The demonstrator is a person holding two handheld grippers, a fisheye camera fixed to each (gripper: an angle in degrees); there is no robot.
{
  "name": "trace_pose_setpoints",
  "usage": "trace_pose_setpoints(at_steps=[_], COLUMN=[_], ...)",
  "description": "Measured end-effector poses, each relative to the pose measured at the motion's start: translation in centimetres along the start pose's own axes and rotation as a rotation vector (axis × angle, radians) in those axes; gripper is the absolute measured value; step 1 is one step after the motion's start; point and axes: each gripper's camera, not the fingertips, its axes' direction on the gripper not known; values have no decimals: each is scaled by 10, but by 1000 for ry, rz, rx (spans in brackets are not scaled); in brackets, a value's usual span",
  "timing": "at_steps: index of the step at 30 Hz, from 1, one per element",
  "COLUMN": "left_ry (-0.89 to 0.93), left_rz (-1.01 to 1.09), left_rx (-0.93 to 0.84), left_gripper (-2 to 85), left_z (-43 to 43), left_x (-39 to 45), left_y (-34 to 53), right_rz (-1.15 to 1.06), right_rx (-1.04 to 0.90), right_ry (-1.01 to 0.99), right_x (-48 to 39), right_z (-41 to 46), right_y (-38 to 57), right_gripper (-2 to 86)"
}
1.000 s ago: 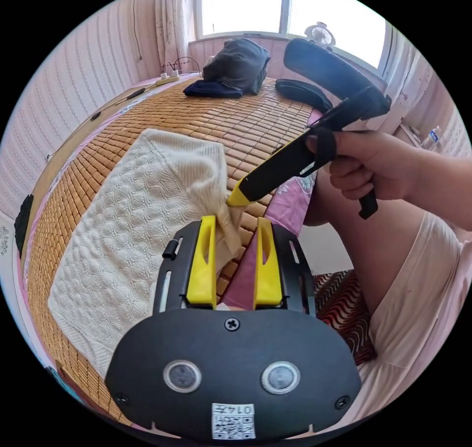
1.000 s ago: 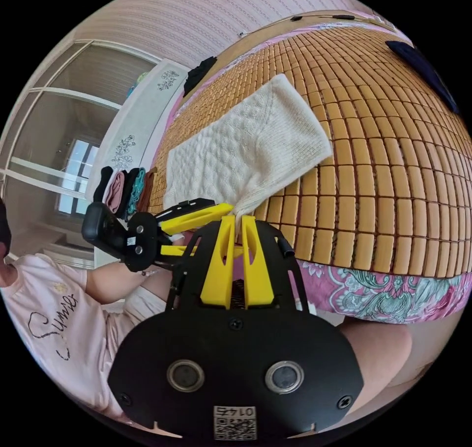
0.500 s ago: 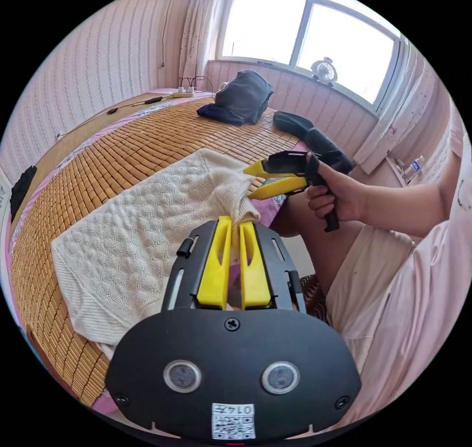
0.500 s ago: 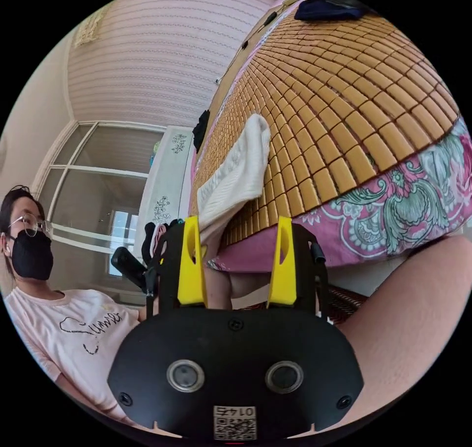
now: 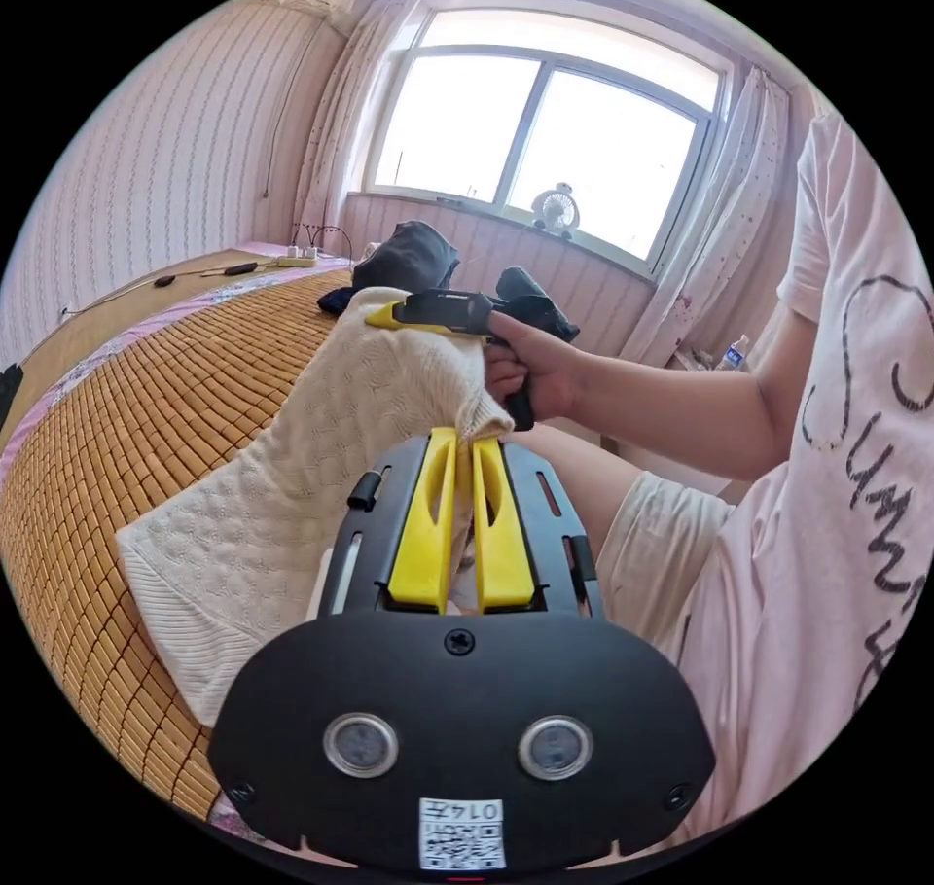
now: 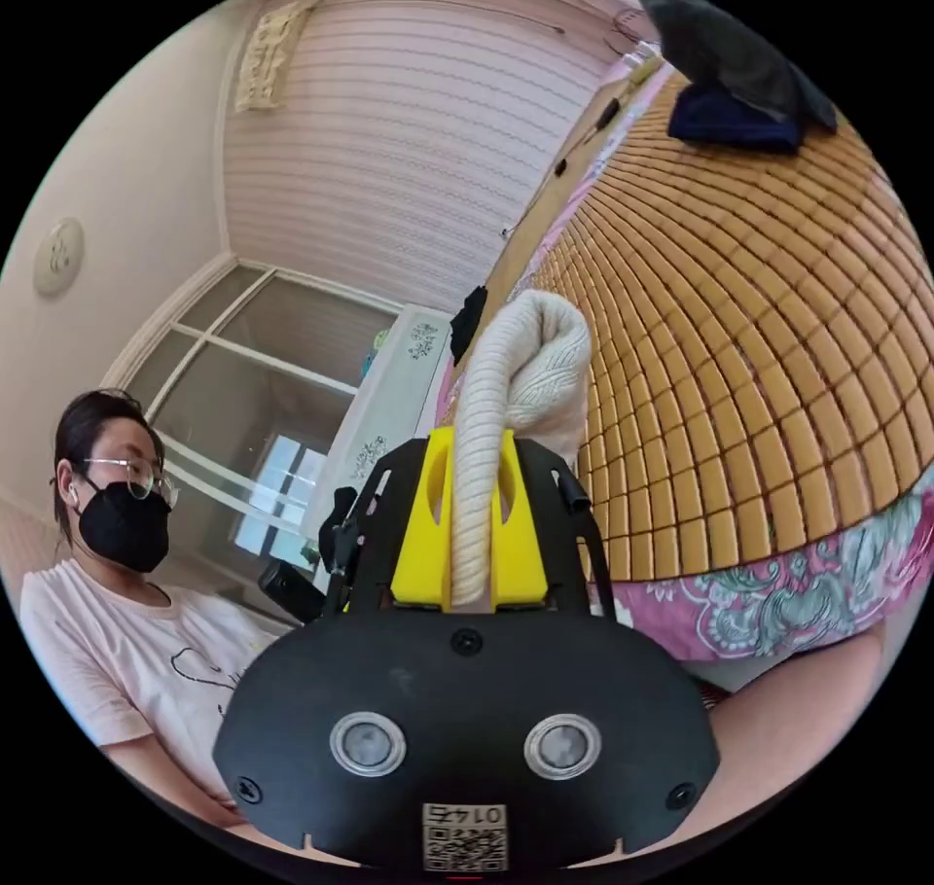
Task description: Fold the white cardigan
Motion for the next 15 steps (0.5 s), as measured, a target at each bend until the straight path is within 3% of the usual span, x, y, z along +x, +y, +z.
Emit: trace_pose_setpoints(at_steps=[4,10,13,15], left_ry=[-20,-80,-116,-201], left_rz=[-38,-286,-360,-413], left_rx=[-1,-239,-233,-197], left_gripper=[23,51,54,58], left_z=[-18,-46,-74,-88], left_x=[-15,-41,-50,-63], left_y=[4,56,61,53], right_rz=[-329,-631,-634,-609], right_rx=[-289,-791,-902,-826], right_ry=[138,309,340,297], right_x=[-77,-102,-95,-98], right_z=[81,274,309,293], right_y=[-17,65,89,86], right_gripper=[66,86,118,124])
